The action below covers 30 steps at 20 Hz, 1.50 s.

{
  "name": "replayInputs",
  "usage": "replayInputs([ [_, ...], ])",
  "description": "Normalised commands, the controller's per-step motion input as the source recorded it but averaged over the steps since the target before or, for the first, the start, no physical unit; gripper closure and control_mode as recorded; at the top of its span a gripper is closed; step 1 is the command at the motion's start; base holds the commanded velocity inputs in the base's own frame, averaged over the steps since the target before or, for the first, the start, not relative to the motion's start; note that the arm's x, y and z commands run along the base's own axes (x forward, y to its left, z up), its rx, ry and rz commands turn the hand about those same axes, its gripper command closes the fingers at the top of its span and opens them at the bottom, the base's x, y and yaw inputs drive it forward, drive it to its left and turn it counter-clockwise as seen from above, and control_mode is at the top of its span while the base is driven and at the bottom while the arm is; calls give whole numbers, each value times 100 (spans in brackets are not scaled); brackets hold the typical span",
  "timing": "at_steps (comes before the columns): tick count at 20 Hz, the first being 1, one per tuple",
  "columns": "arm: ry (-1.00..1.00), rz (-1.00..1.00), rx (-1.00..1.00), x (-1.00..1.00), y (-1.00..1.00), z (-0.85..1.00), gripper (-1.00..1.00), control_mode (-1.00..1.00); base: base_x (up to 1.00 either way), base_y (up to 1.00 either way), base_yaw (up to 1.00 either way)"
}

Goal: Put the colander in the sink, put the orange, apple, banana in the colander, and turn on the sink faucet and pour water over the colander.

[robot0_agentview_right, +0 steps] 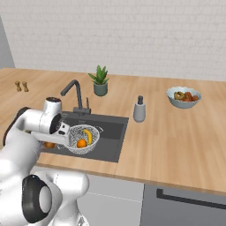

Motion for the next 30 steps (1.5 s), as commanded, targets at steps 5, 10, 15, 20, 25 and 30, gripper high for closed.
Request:
replayInputs([
  [5, 0, -9, -1, 42, -43, 0, 100, -100, 0, 0, 0],
  [10, 0, -4, 0, 19, -24, 0, 100, -100, 0, 0, 0],
  [15, 0, 0, 0, -1, -28, -5, 100, -100, 0, 0, 0],
  [20, 0, 0, 0, -3, -17, -11, 100, -100, 0, 0, 0],
  [25, 0, 0, 0, -1, -11, -20, 100, -100, 0, 0, 0],
  [30, 0, 0, 0, 0, -3, -14, 100, -100, 0, 0, 0],
])
